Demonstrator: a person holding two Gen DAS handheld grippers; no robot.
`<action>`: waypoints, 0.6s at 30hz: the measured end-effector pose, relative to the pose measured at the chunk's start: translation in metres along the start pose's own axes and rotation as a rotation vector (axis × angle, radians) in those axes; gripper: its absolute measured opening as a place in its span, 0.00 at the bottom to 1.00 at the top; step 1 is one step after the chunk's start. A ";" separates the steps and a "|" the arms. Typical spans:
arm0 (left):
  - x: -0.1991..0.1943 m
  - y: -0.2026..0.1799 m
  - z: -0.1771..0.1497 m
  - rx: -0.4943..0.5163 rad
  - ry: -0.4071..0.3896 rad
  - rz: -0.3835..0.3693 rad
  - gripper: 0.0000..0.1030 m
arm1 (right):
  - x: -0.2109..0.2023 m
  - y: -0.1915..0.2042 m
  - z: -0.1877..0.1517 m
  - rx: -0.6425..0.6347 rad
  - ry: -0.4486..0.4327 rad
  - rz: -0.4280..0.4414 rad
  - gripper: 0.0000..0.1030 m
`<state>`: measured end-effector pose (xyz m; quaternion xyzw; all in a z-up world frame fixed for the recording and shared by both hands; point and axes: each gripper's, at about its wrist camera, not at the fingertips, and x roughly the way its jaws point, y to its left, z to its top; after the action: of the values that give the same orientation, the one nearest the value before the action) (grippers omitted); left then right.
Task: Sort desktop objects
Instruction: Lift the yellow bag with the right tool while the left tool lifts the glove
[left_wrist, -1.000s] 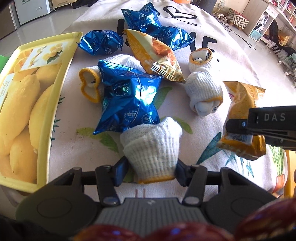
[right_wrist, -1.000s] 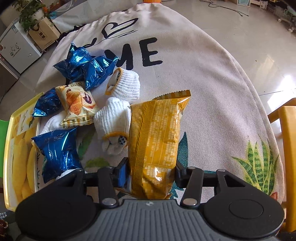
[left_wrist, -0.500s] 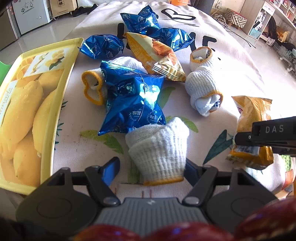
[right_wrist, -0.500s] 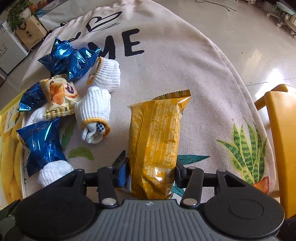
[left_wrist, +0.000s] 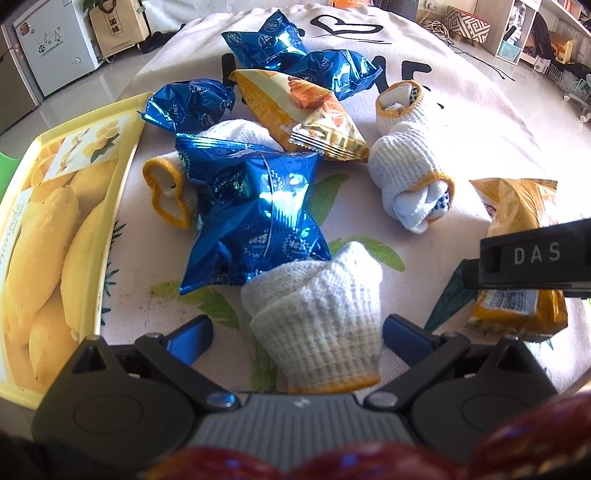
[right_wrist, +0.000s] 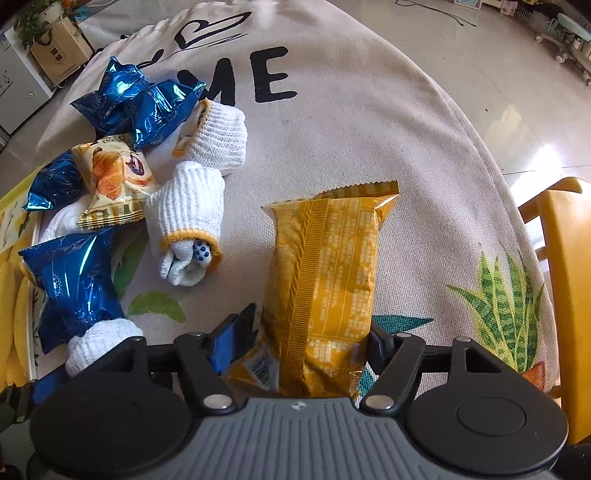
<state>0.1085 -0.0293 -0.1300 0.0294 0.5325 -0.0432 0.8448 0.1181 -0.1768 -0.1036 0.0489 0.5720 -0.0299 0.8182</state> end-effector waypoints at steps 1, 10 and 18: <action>0.000 0.000 0.000 0.001 -0.002 0.002 0.96 | 0.000 0.001 -0.001 -0.009 -0.004 -0.009 0.66; -0.016 0.003 0.003 -0.014 -0.014 -0.076 0.54 | -0.006 0.000 -0.004 -0.016 -0.027 -0.014 0.54; -0.044 0.009 0.003 -0.020 -0.078 -0.134 0.54 | -0.034 -0.005 -0.008 0.012 -0.093 0.064 0.53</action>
<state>0.0932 -0.0188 -0.0886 -0.0163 0.5004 -0.0953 0.8604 0.0981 -0.1810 -0.0747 0.0706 0.5313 -0.0096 0.8442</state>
